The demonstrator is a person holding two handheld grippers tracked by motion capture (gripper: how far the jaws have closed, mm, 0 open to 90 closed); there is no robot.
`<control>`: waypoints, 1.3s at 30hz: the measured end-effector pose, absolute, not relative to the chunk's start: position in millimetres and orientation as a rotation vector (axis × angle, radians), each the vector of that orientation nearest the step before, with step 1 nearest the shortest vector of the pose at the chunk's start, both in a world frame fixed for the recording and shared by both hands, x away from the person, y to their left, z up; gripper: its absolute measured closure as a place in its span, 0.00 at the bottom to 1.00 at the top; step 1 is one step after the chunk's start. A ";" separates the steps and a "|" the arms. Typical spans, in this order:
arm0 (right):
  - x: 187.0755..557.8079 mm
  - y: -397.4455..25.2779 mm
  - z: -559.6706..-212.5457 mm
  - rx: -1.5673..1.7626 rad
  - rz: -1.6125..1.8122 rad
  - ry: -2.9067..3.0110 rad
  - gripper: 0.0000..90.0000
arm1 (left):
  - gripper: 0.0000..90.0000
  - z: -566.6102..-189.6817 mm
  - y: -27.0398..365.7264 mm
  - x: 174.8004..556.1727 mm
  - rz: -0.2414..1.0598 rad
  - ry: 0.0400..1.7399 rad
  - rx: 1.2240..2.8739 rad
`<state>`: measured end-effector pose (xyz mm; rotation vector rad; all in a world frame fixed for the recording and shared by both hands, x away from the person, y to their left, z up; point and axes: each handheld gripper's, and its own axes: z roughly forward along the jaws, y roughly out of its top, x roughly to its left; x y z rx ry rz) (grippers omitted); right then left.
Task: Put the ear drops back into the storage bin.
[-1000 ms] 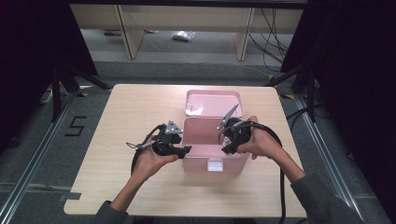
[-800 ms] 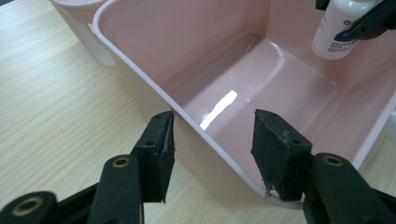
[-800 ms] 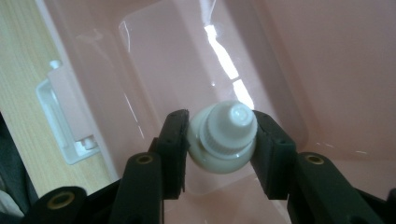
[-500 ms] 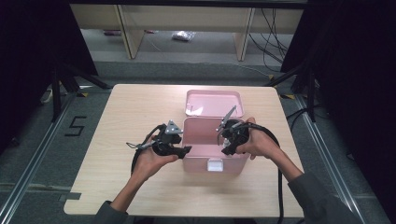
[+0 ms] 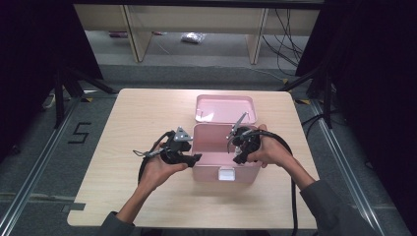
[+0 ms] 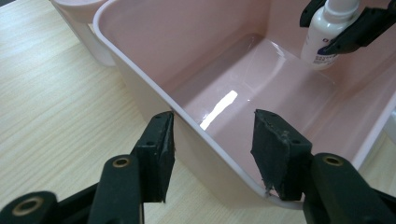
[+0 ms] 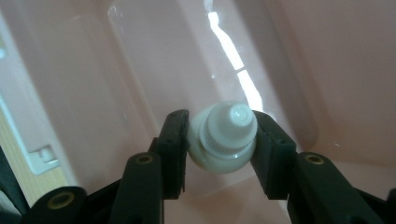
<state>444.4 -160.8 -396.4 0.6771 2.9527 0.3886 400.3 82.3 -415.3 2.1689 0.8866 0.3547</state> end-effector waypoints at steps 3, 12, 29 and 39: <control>445.9 -161.1 -401.1 0.694 0.385 2.958 0.67 | 0.54 -415.3 82.3 400.3 0.354 0.887 2.168; 449.3 -162.0 -407.9 0.691 0.392 2.970 0.67 | 0.54 -415.2 82.2 400.1 0.356 0.886 2.170; 451.3 -164.2 -420.3 0.715 0.387 2.991 0.67 | 0.54 -415.2 82.2 400.3 0.355 0.888 2.168; 450.4 -161.5 -423.6 0.728 0.385 3.001 0.67 | 0.54 -415.2 82.1 400.1 0.357 0.888 2.169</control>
